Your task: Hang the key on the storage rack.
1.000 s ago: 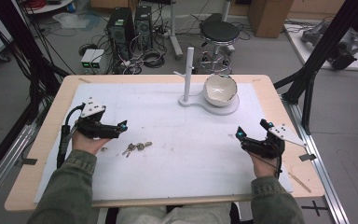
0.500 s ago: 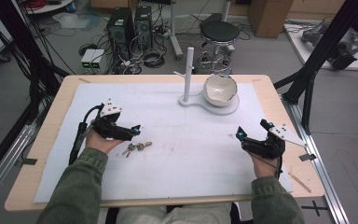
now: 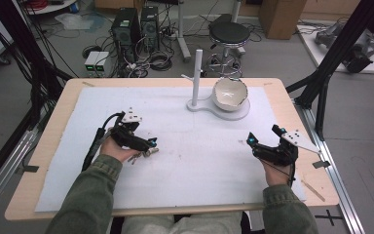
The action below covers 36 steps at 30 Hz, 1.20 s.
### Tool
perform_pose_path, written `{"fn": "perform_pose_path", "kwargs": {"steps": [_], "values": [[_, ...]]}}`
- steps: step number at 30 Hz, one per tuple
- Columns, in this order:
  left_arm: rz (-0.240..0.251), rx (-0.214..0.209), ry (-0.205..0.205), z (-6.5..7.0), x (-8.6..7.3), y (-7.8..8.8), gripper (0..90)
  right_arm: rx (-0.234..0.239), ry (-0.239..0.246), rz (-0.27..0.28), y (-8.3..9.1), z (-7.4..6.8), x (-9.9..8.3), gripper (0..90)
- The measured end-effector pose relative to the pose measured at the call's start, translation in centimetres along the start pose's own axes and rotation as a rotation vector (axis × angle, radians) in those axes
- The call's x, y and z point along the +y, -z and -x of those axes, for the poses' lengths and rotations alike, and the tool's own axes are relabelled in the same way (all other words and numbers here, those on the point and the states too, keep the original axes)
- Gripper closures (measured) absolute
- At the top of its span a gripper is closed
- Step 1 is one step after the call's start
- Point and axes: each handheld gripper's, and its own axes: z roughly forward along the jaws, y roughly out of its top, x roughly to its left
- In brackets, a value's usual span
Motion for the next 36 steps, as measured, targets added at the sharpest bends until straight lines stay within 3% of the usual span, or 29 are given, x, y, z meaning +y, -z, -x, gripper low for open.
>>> {"fn": "perform_pose_path", "kwargs": {"steps": [7,9,10,11,12,13,14,19,22,26,29,31,35,36], "values": [[-0.034,-0.029,-0.032,0.8,0.9,-0.9,2.7,-0.001,0.007,0.0,0.0,0.0,0.0,0.9],[-0.065,-0.034,-0.048,0.9,0.9,-1.3,2.7,-0.004,0.007,0.001,0.1,0.0,0.0,0.9],[-0.108,-0.043,-0.053,0.9,0.7,-1.8,2.7,-0.003,0.006,0.001,0.1,0.1,0.0,0.9],[-0.108,-0.043,-0.053,0.9,0.7,-1.8,2.7,-0.003,0.006,0.001,0.1,0.1,0.0,0.9],[-0.154,-0.051,-0.06,0.9,0.4,-2.2,2.7,-0.005,0.004,0.002,0.1,0.1,0.0,0.9],[-0.154,-0.051,-0.06,0.9,0.4,-2.2,2.7,-0.005,0.004,0.002,0.1,0.1,0.0,0.9],[-0.193,-0.054,-0.068,0.8,0.3,-2.5,2.7,-0.005,0.005,0.003,0.2,0.2,0.0,0.9],[-0.243,-0.056,-0.079,0.7,-0.1,-3.1,2.7,-0.005,0.004,0.0,0.2,0.2,0.0,0.9],[-0.281,-0.08,-0.075,0.6,-0.2,-3.4,2.7,-0.006,0.004,-0.002,0.2,0.1,0.0,0.9],[-0.336,-0.088,-0.101,0.5,-0.4,-3.5,2.7,-0.006,0.004,-0.006,0.3,0.1,-0.1,0.9],[-0.344,-0.078,-0.101,0.5,-0.4,-3.6,2.7,-0.007,0.005,-0.007,0.3,0.1,-0.1,0.9],[-0.349,-0.068,-0.104,0.5,-0.5,-3.7,7.2,-0.008,0.006,-0.007,0.3,0.1,-0.1,0.9],[-0.371,-0.034,-0.123,0.5,-0.6,-3.8,8.1,-0.009,0.008,-0.005,0.4,0.2,-0.1,0.9],[-0.378,-0.008,-0.129,0.5,-0.7,-3.9,8.1,-0.01,0.008,-0.004,0.4,0.2,-0.1,0.9]]}}
